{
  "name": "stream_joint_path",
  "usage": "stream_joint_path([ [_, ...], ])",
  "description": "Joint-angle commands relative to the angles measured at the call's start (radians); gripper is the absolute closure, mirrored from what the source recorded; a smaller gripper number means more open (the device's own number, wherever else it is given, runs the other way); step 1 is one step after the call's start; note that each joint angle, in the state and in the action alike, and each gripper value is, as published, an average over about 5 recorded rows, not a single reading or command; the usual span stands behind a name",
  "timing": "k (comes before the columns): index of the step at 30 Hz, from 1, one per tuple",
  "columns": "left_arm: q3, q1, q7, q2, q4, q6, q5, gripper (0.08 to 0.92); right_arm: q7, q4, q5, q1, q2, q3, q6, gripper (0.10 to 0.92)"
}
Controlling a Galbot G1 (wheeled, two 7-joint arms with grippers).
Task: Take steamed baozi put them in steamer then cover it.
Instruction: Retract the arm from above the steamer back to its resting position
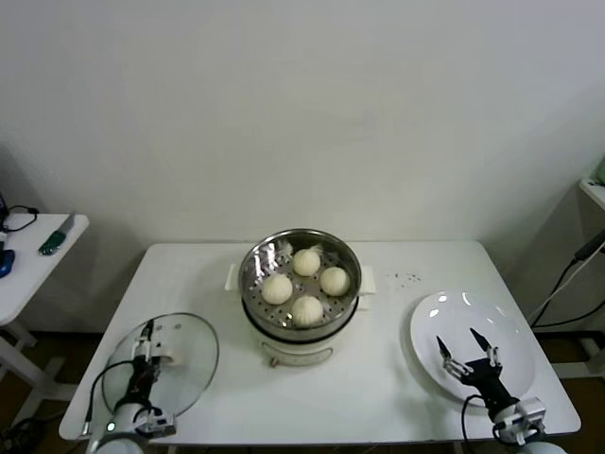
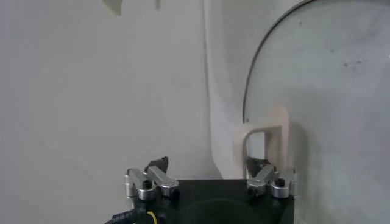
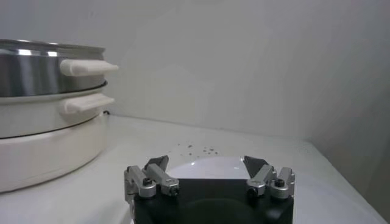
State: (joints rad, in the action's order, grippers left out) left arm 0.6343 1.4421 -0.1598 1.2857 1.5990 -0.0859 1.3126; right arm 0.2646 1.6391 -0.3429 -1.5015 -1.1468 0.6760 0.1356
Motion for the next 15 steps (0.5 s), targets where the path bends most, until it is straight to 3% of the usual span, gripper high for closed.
stream_joint_path([
  [1, -0.012, -0.047, -0.018, -0.006, -0.060, 0.006, -0.031, 0.236, 0.003, -0.011, 0.027, 0.006, -0.016, -0.004, 0.000, 0.203],
  [15, -0.011, -0.019, -0.016, -0.009, -0.018, 0.014, -0.057, 0.633, 0.002, -0.030, 0.055, 0.036, -0.032, -0.025, 0.002, 0.203],
])
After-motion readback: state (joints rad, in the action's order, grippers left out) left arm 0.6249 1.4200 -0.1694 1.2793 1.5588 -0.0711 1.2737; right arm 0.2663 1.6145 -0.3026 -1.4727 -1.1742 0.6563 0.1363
